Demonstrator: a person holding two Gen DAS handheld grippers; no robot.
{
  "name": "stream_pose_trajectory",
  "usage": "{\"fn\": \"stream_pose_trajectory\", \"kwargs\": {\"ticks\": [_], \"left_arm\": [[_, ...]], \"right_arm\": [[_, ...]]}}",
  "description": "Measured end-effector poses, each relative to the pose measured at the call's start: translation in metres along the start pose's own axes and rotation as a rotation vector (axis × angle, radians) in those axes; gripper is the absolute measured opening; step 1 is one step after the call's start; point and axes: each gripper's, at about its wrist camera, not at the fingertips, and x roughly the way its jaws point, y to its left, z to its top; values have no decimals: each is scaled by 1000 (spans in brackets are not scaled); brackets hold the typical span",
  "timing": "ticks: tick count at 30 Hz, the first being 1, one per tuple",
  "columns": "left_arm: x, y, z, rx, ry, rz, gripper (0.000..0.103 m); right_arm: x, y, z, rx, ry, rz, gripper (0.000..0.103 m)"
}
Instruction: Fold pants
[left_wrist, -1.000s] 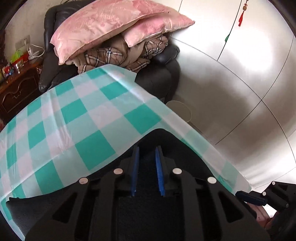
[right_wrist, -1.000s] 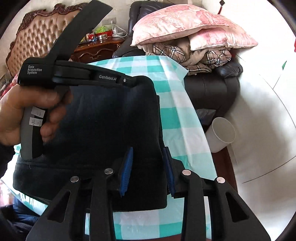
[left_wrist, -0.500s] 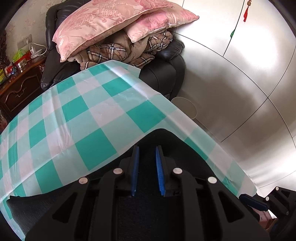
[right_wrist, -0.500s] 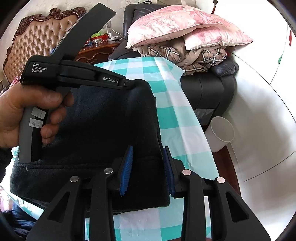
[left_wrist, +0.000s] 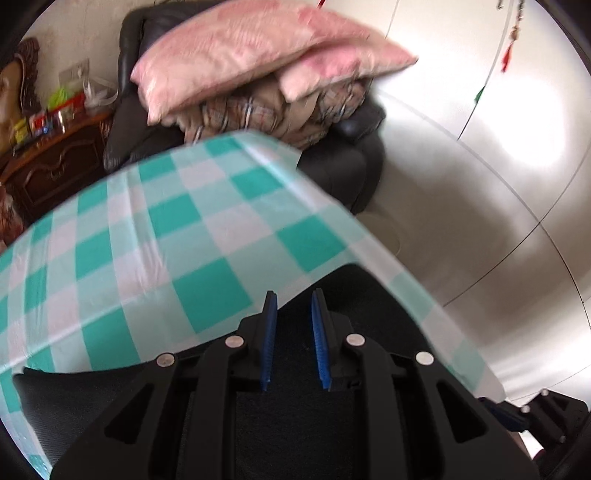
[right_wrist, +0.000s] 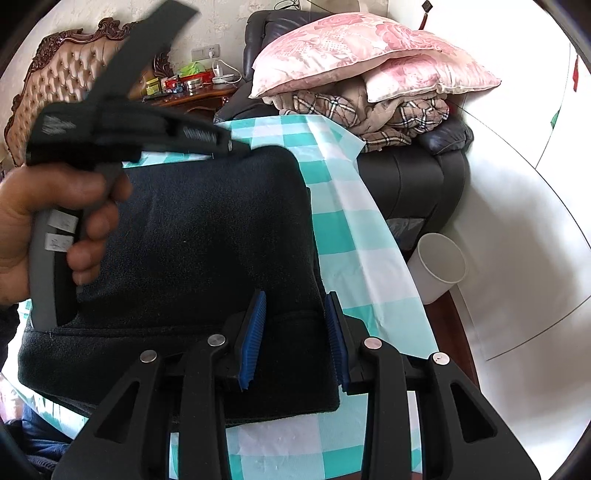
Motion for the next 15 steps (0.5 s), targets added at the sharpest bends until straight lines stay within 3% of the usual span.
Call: {"fn": "stream_pose_trajectory", "kwargs": {"ticks": [7,11,15], "left_arm": [[8,1,-1,17,11,33,21],[10,2,-1,17,11,51,21],[0,6,-2,-13,-28,25,21]], "right_arm": [[-8,4,3,13,-17,-22,33],[-38,18,6,-9,-88,-59,35],[-31,20,0,-5,-29,-77,35]]}}
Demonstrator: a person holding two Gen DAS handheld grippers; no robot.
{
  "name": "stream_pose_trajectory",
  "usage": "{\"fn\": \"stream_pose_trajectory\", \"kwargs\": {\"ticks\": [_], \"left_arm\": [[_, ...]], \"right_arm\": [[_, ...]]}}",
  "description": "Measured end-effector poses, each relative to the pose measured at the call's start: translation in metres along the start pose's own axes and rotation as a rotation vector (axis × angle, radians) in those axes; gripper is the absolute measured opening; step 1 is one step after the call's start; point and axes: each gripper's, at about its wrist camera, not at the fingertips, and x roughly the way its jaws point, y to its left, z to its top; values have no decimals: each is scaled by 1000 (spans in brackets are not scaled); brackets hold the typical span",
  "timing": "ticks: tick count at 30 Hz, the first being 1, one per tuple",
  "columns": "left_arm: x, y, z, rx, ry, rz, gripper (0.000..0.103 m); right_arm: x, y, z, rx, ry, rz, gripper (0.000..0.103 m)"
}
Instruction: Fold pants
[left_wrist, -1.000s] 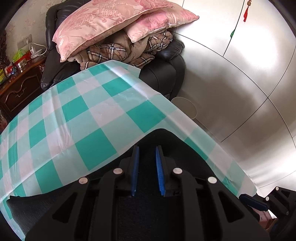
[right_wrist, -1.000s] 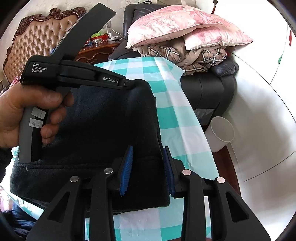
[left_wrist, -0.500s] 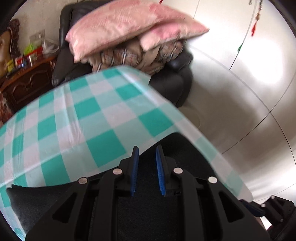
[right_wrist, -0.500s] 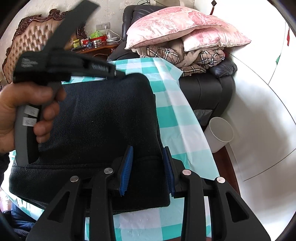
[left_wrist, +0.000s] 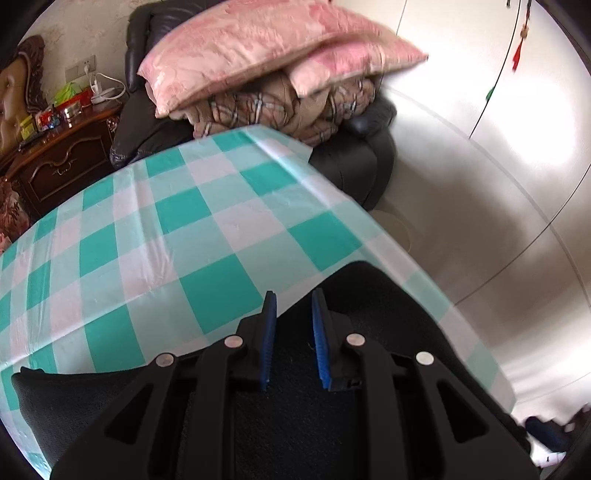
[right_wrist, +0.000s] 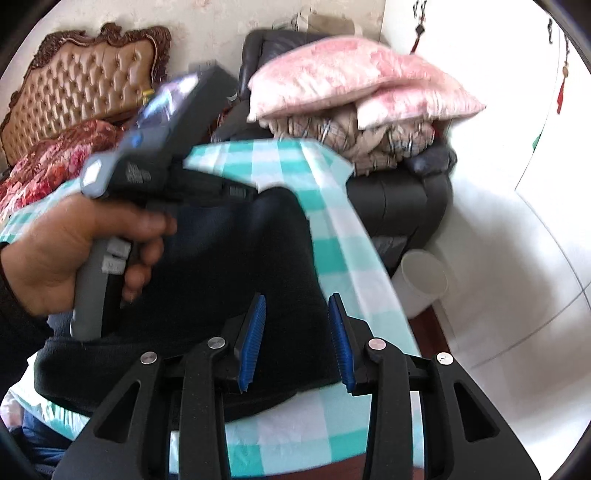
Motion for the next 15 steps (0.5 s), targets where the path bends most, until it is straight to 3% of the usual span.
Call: {"fn": "stream_pose_trajectory", "kwargs": {"ticks": [6,8,10,12,15], "left_arm": [[-56,3,-17,-42,-73,26,22],[-75,7,-28,-61,-74,29,29],[-97,11,-45,-79,-77,23,46],[-113,13,-61,-86,-69,28,48],[-137,16,-92,-114,-45,13,62]], "right_arm": [[7,0,-8,-2,19,-19,36],[7,1,-10,-2,17,-24,37],[6,1,-11,-4,18,-28,37],[6,0,-13,3,20,-30,39],[6,-2,-14,22,25,-25,42]]}}
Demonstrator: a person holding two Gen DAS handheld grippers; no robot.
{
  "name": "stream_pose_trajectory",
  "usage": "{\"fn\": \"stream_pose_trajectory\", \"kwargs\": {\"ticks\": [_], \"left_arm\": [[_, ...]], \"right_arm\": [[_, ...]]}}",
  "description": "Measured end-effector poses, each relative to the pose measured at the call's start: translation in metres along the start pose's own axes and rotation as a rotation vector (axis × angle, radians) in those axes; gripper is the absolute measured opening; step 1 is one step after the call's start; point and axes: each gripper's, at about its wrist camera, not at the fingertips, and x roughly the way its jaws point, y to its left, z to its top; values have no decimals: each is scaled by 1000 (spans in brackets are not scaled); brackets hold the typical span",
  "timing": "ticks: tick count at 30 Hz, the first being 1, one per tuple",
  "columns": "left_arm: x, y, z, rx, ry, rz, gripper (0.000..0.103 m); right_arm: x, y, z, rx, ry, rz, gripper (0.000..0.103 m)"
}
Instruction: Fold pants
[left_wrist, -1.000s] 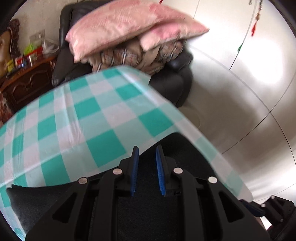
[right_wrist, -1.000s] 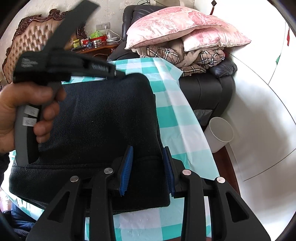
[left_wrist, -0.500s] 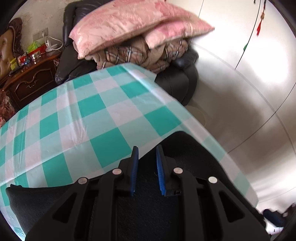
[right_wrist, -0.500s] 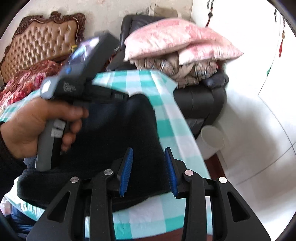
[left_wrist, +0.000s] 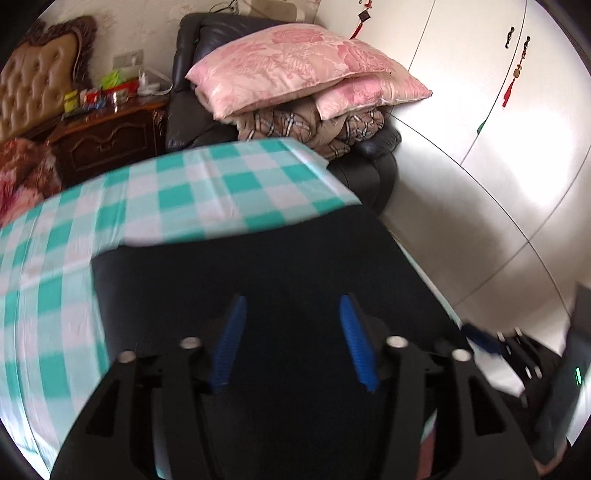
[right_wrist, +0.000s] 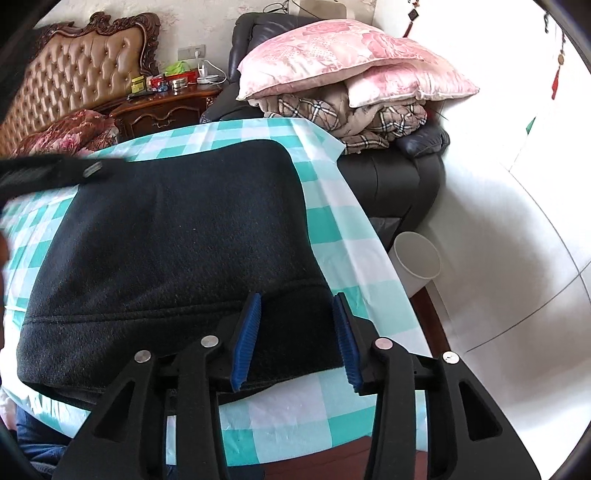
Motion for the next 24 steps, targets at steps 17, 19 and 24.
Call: {"fn": "stream_pose_trajectory", "kwargs": {"ticks": [17,19,24], "left_arm": [[-67,-34,-72,55,-20,108,101],[-69,-41,-70,66,-23,108,101],[-72,-47,-66,73,-31,117,101]], "right_arm": [[-47,-1,-24,49,5,-42,69],[-56,0,-25,54,-12,-41,69],[-68,3,-22,48,-45,-40,69]]}}
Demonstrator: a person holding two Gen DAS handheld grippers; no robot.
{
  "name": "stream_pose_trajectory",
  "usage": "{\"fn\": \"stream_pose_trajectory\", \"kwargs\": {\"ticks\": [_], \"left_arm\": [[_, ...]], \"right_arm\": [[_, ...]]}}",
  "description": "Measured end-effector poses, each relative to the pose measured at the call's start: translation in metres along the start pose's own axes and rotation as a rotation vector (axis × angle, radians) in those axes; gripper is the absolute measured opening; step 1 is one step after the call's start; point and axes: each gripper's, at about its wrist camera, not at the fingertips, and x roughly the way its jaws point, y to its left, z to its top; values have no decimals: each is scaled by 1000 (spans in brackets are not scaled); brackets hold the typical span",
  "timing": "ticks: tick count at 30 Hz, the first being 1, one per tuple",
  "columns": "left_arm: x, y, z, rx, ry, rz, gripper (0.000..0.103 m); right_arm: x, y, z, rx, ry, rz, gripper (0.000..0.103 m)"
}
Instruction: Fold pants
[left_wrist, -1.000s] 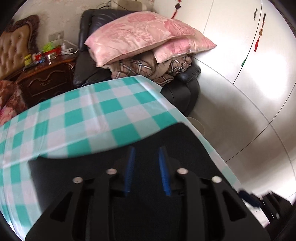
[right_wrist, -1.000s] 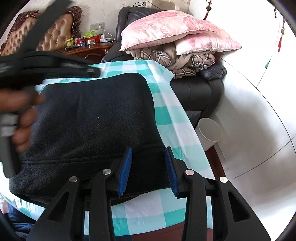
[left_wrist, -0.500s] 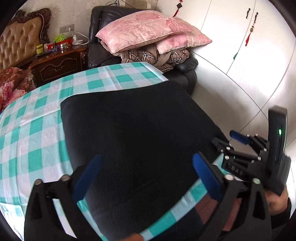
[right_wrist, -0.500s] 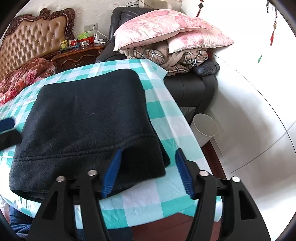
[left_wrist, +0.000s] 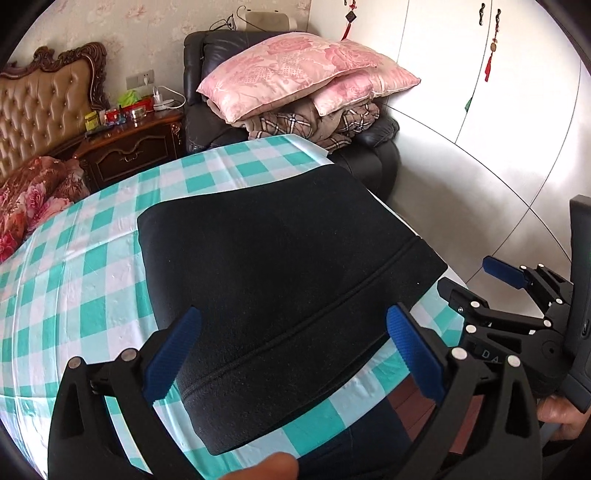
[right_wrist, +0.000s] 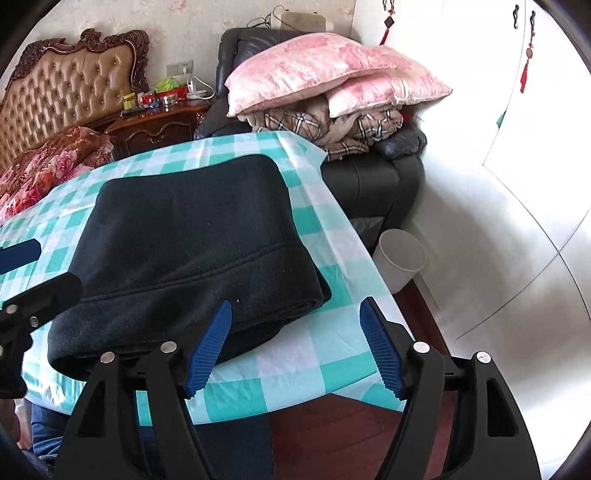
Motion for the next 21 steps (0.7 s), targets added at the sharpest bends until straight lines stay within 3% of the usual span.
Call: {"fn": "stream_pose_trajectory", "kwargs": {"ticks": [21], "left_arm": [[-1,12,4,-53,3,-2,101]], "right_arm": [[-2,0,5,3,-3,5,69]]}}
